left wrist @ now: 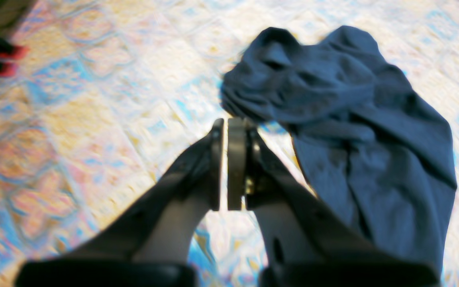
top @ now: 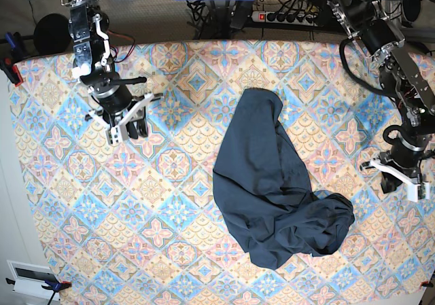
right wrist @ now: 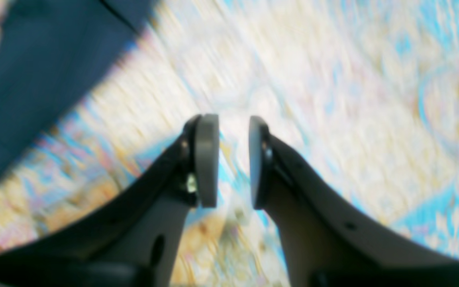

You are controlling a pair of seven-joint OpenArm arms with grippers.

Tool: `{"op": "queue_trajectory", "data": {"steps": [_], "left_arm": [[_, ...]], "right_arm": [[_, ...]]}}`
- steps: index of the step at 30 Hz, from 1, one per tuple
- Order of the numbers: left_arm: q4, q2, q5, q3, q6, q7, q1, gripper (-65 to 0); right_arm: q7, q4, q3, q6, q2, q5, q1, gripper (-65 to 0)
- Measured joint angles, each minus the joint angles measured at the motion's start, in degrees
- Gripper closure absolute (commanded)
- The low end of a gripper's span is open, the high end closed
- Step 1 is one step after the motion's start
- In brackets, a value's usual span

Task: Layout the t-shirt on the table in an organized manner, then fold the t-shirt properly
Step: 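Lift the shirt high with the left gripper and drop it, then grasp the shirt's bunched end with the left gripper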

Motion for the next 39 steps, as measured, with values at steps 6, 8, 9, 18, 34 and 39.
{"op": "queue_trajectory", "data": {"steps": [6, 8, 9, 18, 34, 39], "left_arm": [[-16.98, 0.15, 0.87, 0.09, 0.42, -5.73, -8.7, -20.8], [-22.71, 0.15, 0.57, 0.57, 0.26, -10.32, -11.37, -21.5], [-25.09, 0.09, 0.92, 2.25, 0.46, -11.74, -12.15, -21.5], [-39.6, 4.94, 0.5, 17.2, 0.68, -24.13, -21.42, -21.9], [-70.51, 10.84, 10.95, 20.59, 4.04, -43.6, -32.0, -21.9], [-70.51, 9.73, 8.63, 18.8, 5.7, -44.09, -31.63, -21.9]], "right_arm": [[1.53, 0.44, -2.27, 0.44, -0.13, 0.46, 2.75, -12.7], [0.81, 0.28, -2.45, 0.44, -0.09, 0.26, 2.03, -12.7], [0.83, 0.28, -2.45, 0.44, -0.11, 0.28, 1.88, -12.7], [1.11, 0.28, -2.45, 0.44, -0.07, 0.24, 1.9, -12.7], [1.22, 0.31, -2.03, 0.44, -0.11, 0.26, 2.03, -12.7], [1.22, 0.31, -1.99, 0.44, -0.11, 0.22, 2.05, -12.7]]}}
